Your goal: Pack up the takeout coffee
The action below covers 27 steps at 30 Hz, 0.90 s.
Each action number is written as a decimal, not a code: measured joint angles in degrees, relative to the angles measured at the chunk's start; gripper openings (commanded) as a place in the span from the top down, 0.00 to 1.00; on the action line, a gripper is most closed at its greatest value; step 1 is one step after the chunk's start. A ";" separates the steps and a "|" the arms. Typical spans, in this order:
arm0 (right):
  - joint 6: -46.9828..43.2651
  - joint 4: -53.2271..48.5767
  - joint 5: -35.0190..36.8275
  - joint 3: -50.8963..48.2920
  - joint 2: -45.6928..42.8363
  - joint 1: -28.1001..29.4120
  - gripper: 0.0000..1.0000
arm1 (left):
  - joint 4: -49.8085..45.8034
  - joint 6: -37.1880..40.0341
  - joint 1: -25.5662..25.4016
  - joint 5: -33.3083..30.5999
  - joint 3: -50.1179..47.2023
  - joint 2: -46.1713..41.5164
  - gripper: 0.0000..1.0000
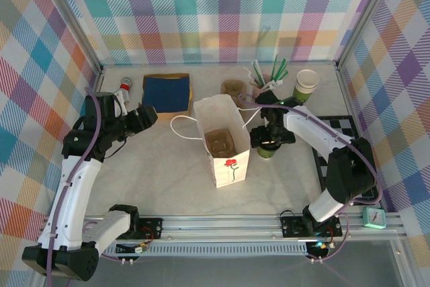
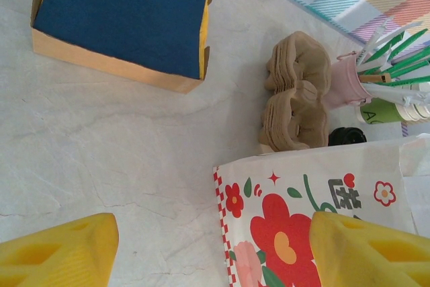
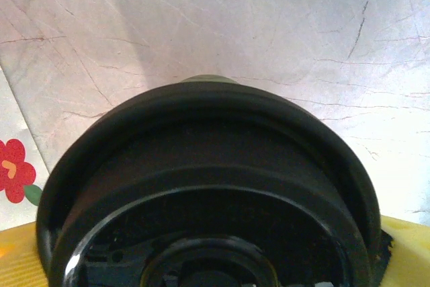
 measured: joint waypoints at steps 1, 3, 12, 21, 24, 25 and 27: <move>-0.02 0.26 0.00 -0.04 0.09 0.00 0.01 | 0.00 0.00 0.00 0.00 0.00 0.00 0.25; -0.07 0.76 -0.02 -0.09 0.37 0.00 0.01 | 0.00 0.00 0.00 0.00 0.00 0.00 0.25; -0.15 2.56 -0.46 -0.44 2.71 0.00 0.01 | 0.00 0.00 0.00 -0.04 0.00 0.00 0.25; -0.17 3.67 -0.63 -1.27 3.08 -0.04 0.04 | 0.02 0.00 0.00 -0.39 0.00 0.00 0.25; -0.20 3.96 -0.66 -1.27 3.08 -0.26 0.05 | 0.02 0.00 0.00 -0.39 0.00 0.00 0.25; -0.22 4.04 -0.68 -1.27 3.08 -0.39 0.06 | 0.02 0.00 0.00 -0.42 0.00 0.00 0.25; -0.26 4.07 -0.85 -1.27 3.08 -0.61 0.08 | 0.02 0.00 0.00 -0.42 0.00 -0.02 0.25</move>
